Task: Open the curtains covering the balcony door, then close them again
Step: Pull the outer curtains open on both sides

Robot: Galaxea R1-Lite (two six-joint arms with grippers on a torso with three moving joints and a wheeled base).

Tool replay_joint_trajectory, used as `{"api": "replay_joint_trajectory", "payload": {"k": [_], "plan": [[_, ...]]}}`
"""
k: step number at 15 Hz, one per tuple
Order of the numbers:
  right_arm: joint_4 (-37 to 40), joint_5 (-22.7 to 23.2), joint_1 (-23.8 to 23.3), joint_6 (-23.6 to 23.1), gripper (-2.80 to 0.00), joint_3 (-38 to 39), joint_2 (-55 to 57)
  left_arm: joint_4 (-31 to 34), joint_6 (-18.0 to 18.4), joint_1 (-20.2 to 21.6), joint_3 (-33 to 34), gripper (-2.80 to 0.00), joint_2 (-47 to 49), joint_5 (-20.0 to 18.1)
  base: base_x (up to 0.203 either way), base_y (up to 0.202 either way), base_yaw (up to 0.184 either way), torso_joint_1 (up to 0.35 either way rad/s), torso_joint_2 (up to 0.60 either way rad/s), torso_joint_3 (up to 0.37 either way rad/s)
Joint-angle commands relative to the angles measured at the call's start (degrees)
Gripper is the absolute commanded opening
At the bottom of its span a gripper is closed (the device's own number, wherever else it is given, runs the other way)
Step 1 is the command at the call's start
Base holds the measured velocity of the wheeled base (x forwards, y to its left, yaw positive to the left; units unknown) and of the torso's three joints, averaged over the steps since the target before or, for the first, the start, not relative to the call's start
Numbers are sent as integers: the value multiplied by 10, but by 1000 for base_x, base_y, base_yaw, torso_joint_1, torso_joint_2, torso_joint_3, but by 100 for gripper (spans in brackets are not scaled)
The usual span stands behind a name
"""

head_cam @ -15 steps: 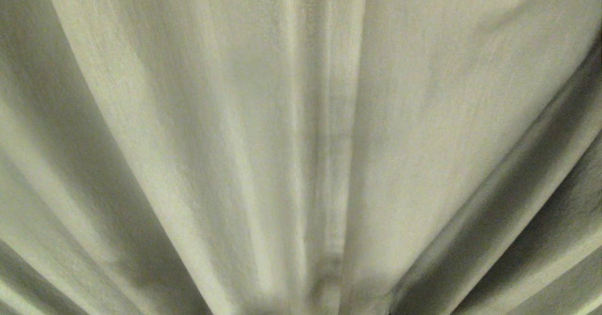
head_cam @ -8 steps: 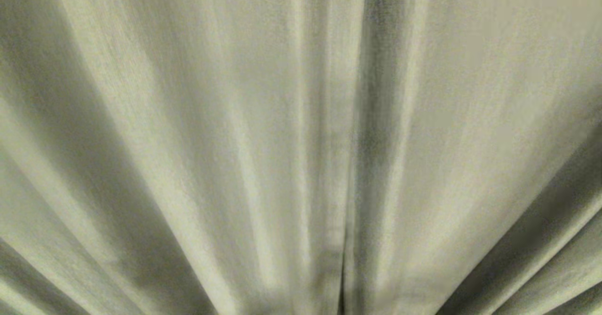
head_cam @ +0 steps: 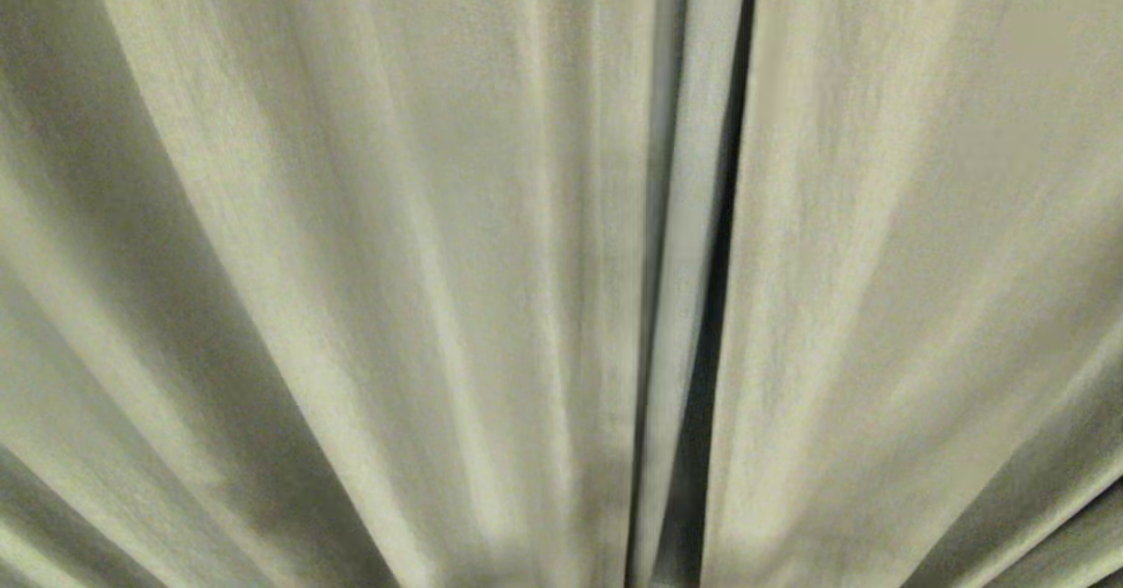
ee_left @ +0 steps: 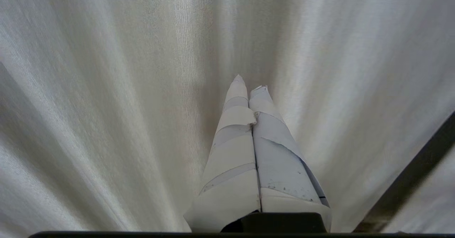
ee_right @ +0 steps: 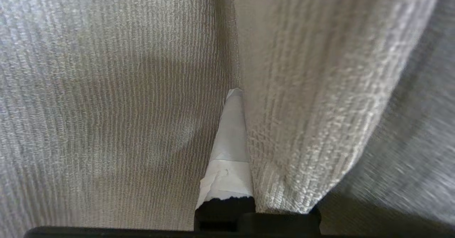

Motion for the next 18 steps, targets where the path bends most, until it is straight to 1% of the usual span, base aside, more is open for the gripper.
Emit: {"api": "replay_joint_trajectory", "payload": {"k": [1,4,10,12,14,18], "plan": [[-1,1,-28,0,-280,-20,52,0,0,0,0,-280,-1,0,0,0,0,0,0,0],[-5,2,-42,10,-280,-21,68,0,0,1,0,-280,-1,0,0,0,0,0,0,0],[2,4,-40,11,-280,-19,50,0,0,0,0,-280,-1,0,0,0,0,0,0,0],[4,11,-33,11,-280,-14,22,0,0,1,0,-280,-1,0,0,0,0,0,0,0],[5,34,-23,15,-280,-1,-17,0,0,0,0,-280,-1,0,0,0,0,0,0,0],[12,60,16,23,-280,60,-115,0,0,1,0,-280,-1,0,0,0,0,0,0,0]]}}
